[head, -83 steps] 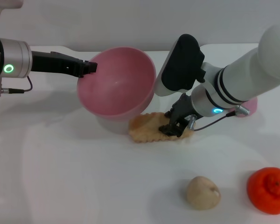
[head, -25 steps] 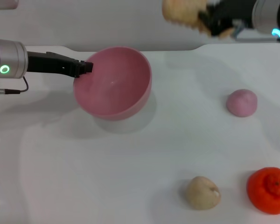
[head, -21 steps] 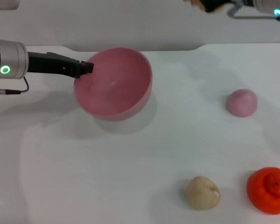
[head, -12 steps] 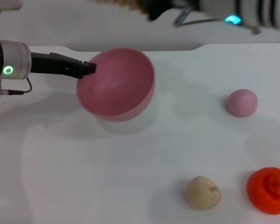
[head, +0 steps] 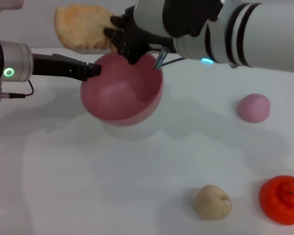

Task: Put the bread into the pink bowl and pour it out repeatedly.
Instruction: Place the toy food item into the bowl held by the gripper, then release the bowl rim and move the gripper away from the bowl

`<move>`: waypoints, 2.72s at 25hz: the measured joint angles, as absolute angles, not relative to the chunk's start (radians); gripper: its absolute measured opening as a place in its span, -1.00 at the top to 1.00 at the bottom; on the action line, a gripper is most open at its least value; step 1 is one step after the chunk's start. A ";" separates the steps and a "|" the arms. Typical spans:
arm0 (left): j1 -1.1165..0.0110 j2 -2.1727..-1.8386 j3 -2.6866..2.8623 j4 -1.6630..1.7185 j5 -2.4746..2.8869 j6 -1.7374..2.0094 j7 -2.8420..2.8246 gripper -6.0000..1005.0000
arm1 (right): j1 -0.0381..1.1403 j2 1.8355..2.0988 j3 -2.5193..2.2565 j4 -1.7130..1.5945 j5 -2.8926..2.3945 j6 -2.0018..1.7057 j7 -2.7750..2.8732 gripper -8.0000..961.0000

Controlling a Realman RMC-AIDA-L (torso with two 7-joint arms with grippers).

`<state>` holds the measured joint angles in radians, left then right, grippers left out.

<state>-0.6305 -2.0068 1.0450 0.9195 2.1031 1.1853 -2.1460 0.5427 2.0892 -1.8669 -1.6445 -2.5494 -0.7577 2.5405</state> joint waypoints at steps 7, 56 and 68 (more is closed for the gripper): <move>-0.633 -2.003 1.049 0.919 2.103 1.178 -2.146 0.65 | 0.554 2.086 -1.882 -1.611 -2.549 -0.760 2.542 0.64; -0.631 -1.967 1.060 0.911 2.305 1.273 -2.288 0.64 | 0.260 2.081 -1.962 -0.985 -2.420 0.663 2.684 0.14; -0.603 -1.971 1.061 0.908 2.359 1.267 -2.310 0.64 | 0.259 2.080 -1.969 -0.953 -2.422 0.686 2.704 0.14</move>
<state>-0.6032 -1.9713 1.0613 0.9080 2.3590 1.2669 -2.3097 0.2592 2.0800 -1.9692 -0.9530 -2.4218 0.6858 2.7044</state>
